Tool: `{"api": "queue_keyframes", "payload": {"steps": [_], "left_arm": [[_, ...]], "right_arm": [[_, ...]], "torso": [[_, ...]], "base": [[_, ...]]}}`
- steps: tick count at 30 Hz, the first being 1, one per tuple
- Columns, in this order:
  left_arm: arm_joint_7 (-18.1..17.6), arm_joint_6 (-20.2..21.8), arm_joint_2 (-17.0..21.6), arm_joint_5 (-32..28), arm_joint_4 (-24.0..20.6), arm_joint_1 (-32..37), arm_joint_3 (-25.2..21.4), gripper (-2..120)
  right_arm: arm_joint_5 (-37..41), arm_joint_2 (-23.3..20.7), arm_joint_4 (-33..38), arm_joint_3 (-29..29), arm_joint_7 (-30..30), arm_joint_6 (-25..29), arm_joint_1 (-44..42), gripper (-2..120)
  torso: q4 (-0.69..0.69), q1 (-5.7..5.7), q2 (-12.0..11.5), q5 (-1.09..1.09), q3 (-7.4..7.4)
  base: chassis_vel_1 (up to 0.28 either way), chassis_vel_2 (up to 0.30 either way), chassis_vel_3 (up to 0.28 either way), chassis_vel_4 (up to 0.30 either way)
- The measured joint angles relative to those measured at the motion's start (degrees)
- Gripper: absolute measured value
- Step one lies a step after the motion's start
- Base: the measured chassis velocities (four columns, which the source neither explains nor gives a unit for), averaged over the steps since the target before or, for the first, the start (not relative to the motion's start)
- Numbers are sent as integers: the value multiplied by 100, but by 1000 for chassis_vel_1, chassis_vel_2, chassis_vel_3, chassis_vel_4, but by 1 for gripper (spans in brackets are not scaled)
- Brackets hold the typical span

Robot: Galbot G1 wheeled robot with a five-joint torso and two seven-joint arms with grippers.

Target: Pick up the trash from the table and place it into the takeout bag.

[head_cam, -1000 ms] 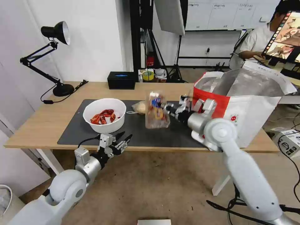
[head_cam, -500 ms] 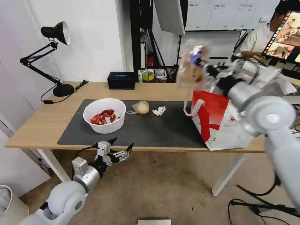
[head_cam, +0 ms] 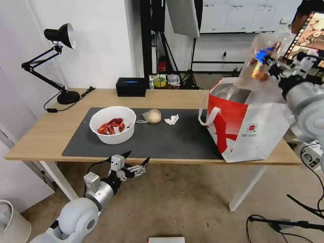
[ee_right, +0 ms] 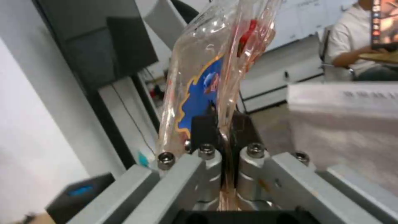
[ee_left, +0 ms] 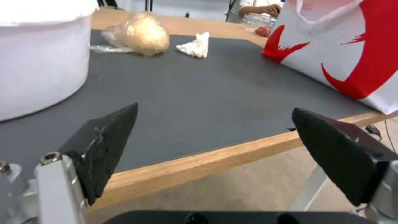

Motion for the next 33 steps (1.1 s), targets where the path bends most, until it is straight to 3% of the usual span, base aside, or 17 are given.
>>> {"api": "queue_keyframes", "payload": {"steps": [20,23,33], "left_arm": [[-9,0,40,5,-125,84,-53,100],[-13,0,31,9,-125,89,-45,100],[-20,25,110,-13,-195,118,-131,100]], "right_arm": [[30,179,182,114,83,-67,-546,0],[157,176,225,144,108,-85,-580,8],[520,149,389,212,192,-193,-582,51]], "torso": [[1,0,0,-1,0],[1,0,0,0,0],[1,0,0,0,0]], "base": [[0,0,0,0],[0,0,0,0],[0,0,0,0]]}}
